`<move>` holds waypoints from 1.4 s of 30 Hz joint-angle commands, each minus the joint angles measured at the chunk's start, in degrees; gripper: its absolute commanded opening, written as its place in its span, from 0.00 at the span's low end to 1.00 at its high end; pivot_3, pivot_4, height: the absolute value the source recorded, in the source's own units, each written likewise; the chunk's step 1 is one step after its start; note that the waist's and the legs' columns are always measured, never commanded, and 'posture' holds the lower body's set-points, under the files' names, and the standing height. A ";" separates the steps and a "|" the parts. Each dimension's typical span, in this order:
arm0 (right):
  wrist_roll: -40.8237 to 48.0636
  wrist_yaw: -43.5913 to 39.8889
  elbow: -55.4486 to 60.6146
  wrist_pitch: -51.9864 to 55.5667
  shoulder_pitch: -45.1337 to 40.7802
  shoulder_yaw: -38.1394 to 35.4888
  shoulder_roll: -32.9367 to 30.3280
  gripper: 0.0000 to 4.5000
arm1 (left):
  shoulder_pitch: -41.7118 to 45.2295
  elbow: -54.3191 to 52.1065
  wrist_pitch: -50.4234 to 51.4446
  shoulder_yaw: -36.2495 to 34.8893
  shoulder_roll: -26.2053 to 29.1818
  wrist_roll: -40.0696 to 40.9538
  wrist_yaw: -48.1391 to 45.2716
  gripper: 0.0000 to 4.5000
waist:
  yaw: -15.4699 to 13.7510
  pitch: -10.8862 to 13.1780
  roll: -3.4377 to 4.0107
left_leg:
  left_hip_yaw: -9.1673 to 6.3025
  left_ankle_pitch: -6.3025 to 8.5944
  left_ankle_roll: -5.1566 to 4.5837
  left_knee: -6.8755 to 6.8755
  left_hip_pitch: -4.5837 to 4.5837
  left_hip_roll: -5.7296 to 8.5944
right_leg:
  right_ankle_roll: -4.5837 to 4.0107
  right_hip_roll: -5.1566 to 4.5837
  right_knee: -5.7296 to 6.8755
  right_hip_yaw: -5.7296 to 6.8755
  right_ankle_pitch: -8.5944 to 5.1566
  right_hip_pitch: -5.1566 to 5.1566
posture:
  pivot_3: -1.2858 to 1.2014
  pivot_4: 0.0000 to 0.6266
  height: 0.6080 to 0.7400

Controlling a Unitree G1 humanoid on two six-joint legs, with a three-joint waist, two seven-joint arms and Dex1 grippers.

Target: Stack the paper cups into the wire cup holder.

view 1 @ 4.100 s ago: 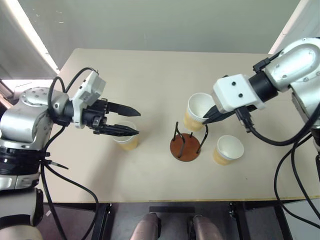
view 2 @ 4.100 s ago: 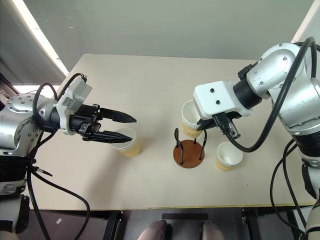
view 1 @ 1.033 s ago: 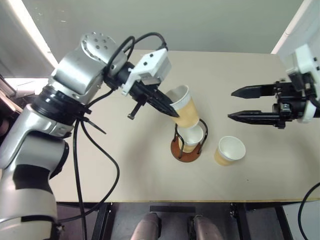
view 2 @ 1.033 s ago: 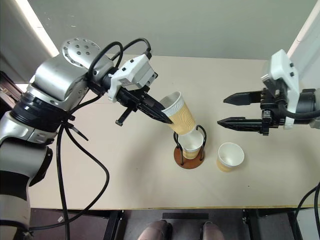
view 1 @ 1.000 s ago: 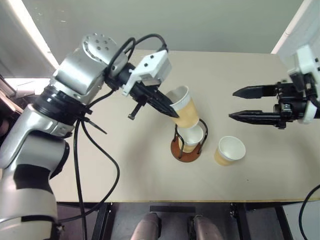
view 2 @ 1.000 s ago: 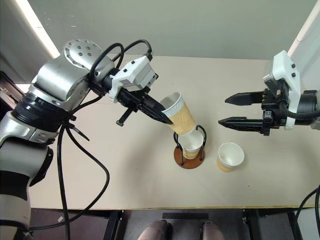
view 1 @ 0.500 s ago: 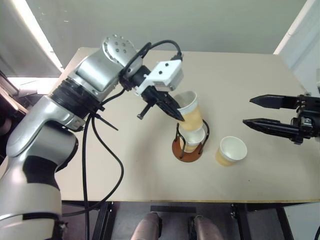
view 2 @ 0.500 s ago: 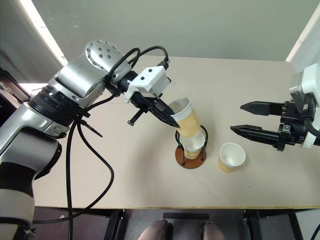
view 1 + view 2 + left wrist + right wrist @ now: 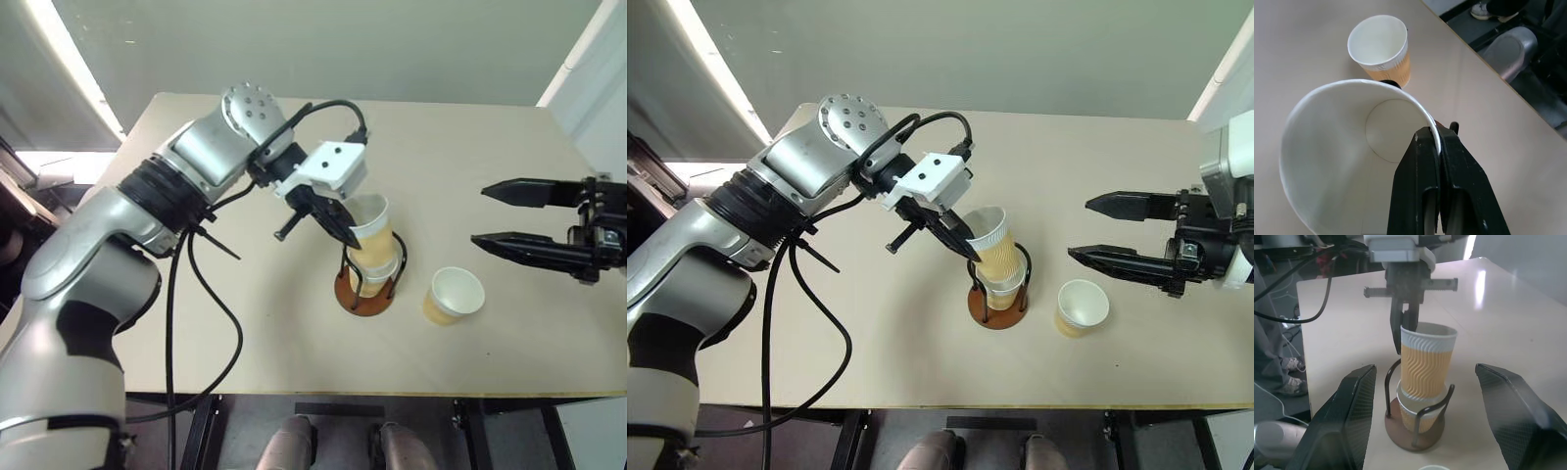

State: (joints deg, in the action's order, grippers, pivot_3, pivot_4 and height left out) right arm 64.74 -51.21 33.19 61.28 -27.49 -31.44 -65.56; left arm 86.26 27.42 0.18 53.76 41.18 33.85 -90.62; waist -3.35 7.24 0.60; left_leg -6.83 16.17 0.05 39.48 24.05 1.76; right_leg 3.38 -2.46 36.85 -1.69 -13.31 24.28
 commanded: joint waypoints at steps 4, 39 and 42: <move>1.42 1.34 -1.11 -2.12 -2.68 1.95 -2.11 0.74 | 1.48 0.09 -4.44 1.16 -0.97 -2.85 -1.88 0.00 | -0.09 0.00 0.00 | 0.01 0.04 -0.06 0.11 0.04 0.01 | 0.03 0.01 0.01 0.01 0.01 0.00 | 0.52 0.24 1.00; -30.09 -6.45 4.72 -13.86 8.35 30.67 -16.12 0.74 | -26.24 -20.69 28.45 -43.35 12.95 4.39 -1.83 0.99 | 0.03 -0.02 0.03 | 0.01 0.12 -0.18 0.57 0.05 0.06 | 0.18 0.00 -0.02 -0.04 -0.01 -0.04 | 0.52 0.24 1.00; -33.55 -7.35 3.73 -15.46 8.41 33.69 -15.36 0.74 | -30.18 -22.95 28.50 -48.28 13.69 5.47 -0.45 0.99 | 0.08 -0.02 0.03 | 0.01 0.12 -0.18 0.57 0.00 0.06 | 0.18 0.00 0.01 -0.05 -0.01 -0.05 | 0.52 0.24 1.00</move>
State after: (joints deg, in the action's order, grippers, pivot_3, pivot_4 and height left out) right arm 33.35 -57.89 37.10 47.32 -18.76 1.72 -80.93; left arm 55.97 6.70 28.70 9.59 53.82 37.58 -90.66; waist -3.27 7.22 0.63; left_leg -6.82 16.29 -0.13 40.05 24.05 1.82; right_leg 3.56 -2.46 36.86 -1.74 -13.32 24.23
